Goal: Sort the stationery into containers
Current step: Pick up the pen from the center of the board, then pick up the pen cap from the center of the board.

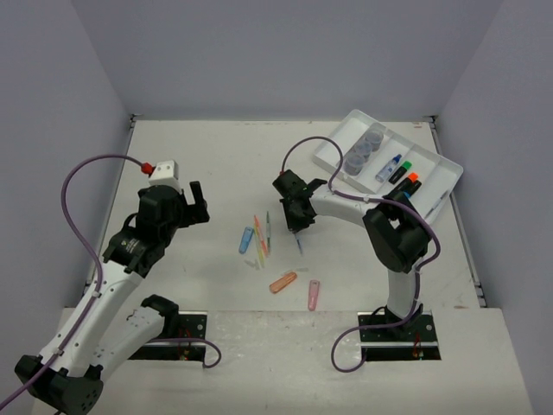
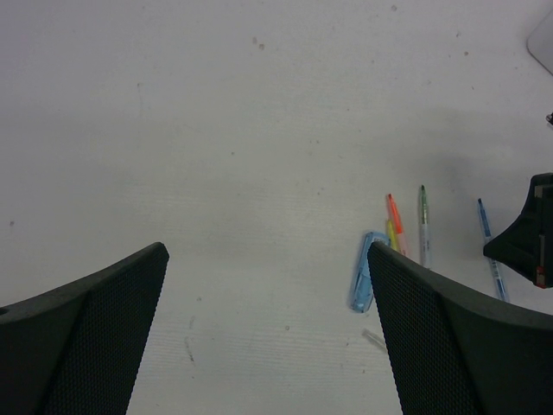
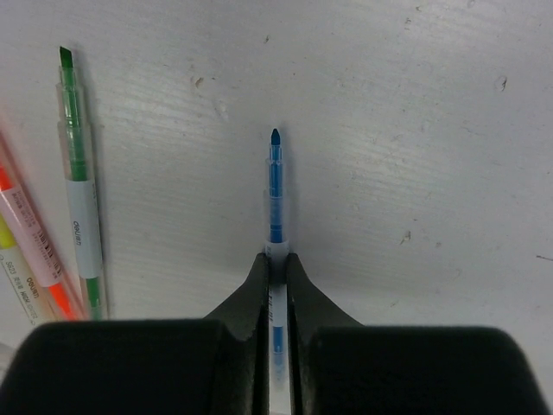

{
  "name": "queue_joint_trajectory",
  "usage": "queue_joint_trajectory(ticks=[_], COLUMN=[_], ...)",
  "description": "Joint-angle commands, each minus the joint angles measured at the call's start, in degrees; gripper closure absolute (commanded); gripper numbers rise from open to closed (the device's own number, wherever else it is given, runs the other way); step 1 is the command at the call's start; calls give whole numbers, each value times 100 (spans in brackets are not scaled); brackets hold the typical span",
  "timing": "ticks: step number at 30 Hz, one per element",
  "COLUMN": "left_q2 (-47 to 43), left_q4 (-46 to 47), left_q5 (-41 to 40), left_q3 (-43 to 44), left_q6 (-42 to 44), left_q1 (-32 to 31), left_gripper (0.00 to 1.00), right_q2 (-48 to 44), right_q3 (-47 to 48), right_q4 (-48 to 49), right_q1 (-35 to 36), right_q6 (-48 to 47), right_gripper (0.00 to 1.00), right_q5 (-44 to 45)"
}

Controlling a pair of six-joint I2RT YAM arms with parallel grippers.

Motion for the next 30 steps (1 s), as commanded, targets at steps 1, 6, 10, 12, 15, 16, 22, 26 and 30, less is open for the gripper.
queue_joint_trajectory(ticks=[1,6,10,12,15,16,22,26,30], left_q2=[152,506,656,1088,2052,2329,4000,4944,4970], left_q4=[77,-34,-41,-199,-559,-891,-2610,-3931,-3711], left_q5=[147,783,-217,-1434,-2398,-2588,-2569,-2274,-2093], left_q3=[115,128,-89,-128,150,268,1573,2434,2301], left_q6=[-166,-1202,-2424,-3427,-4715,-5074,-7348,-8318,-8397], left_q1=[45,39,-998,-2062,-3308,-3728,-4066,-4068,-4012], left_gripper=[0,0,0,0,0,0,26,41,47], right_q2=[-87,-1479,-2385,-2845,-3272,-3367,-3900,-3943,-3966], right_q3=[3,208,-53,-393,-804,-880,-1328,-1350,-1385], right_q4=[-14,-48,98,289,522,626,944,957,992], right_q1=[42,-505,-1207,-1461,-1532,-1532,-1646,-1664,-1664], right_q6=[-87,-495,-778,-873,-780,-769,-760,-768,-760], right_gripper=[100,100,100,100,100,100,100,100,100], right_q5=[127,273,289,281,198,218,635,589,548])
